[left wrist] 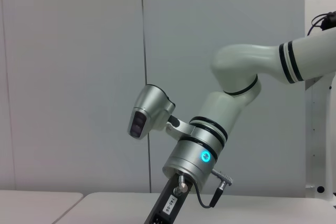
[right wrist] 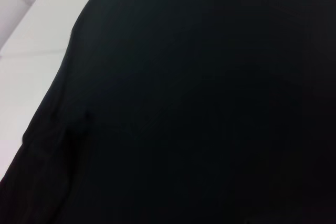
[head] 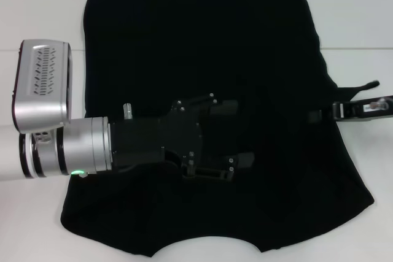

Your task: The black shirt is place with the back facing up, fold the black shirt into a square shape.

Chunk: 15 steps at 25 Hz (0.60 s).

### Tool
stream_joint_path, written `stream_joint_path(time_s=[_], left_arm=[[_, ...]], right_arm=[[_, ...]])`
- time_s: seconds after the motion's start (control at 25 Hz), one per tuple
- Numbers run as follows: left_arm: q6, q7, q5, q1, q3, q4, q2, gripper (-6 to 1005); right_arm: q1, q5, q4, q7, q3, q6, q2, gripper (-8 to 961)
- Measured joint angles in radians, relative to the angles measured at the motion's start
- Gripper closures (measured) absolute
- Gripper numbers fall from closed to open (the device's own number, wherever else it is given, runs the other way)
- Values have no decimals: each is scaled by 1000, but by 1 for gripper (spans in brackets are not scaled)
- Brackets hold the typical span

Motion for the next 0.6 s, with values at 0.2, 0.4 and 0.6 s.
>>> stream_joint_path(time_s=[0.2,0.4,0.6], left_arm=[[0,0,0,2,0,0,0,62],[-3,0,0,2,-4,0,0,62],[-11,0,0,2,-3,-4,0,62]], right_arm=[[24,-2,0,38,-49,4,5,932],[48,-2,7,68,-103,5,-2,929],[63,-1,3,88,-151,9,-1,866]])
